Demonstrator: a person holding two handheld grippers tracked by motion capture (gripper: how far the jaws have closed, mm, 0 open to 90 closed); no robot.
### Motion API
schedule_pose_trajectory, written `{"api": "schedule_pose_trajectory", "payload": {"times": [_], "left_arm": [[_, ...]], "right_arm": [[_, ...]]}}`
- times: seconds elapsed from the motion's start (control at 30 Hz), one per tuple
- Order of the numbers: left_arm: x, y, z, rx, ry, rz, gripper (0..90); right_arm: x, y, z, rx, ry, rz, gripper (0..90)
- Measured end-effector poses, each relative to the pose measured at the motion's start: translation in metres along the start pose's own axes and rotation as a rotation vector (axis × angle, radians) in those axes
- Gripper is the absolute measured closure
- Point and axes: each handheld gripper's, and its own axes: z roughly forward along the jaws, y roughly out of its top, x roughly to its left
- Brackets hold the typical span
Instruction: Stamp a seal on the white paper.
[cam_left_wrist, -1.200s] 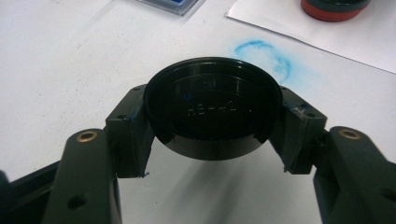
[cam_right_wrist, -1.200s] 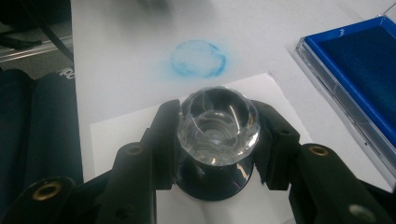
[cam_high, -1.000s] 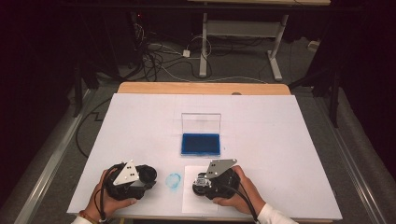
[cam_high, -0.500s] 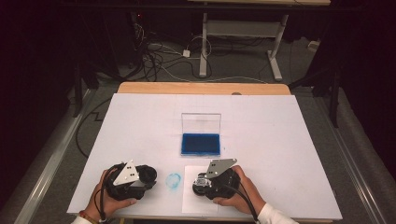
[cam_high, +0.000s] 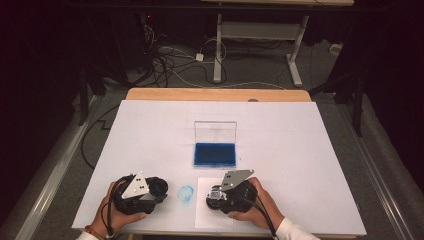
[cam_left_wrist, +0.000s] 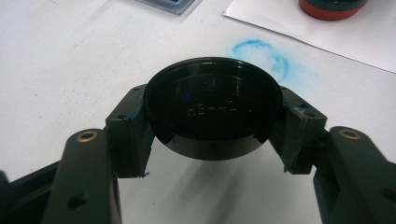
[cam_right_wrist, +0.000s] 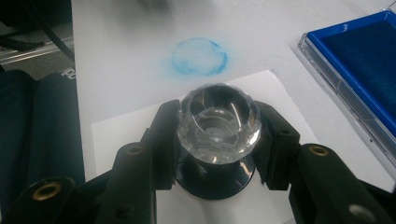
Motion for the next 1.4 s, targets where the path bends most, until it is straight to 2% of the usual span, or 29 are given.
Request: {"api": "schedule_pose_trajectory", "payload": {"times": [0.33,0.47,0.53,0.97,1.4], "left_arm": [[0.002,0.000,-0.001,-0.004,0.001,-0.003,36.5],[0.002,0.000,-0.001,-0.005,0.002,-0.004,36.5],[0.002,0.000,-0.001,-0.004,0.002,-0.004,36.5],[0.001,0.001,0.001,0.000,0.002,0.000,36.5],[0.003,0.001,0.003,-0.007,-0.004,-0.010,36.5]], "right_arm": [[0.000,0.002,-0.001,0.002,-0.005,0.004,56.9],[-0.002,0.004,-0.003,-0.017,-0.004,0.012,56.9],[-0.002,0.007,-0.008,-0.040,0.002,0.019,56.9],[-0.008,0.016,-0.038,-0.137,-0.041,0.034,56.9],[-0.016,0.019,-0.063,-0.185,-0.090,0.040,56.9]]}}
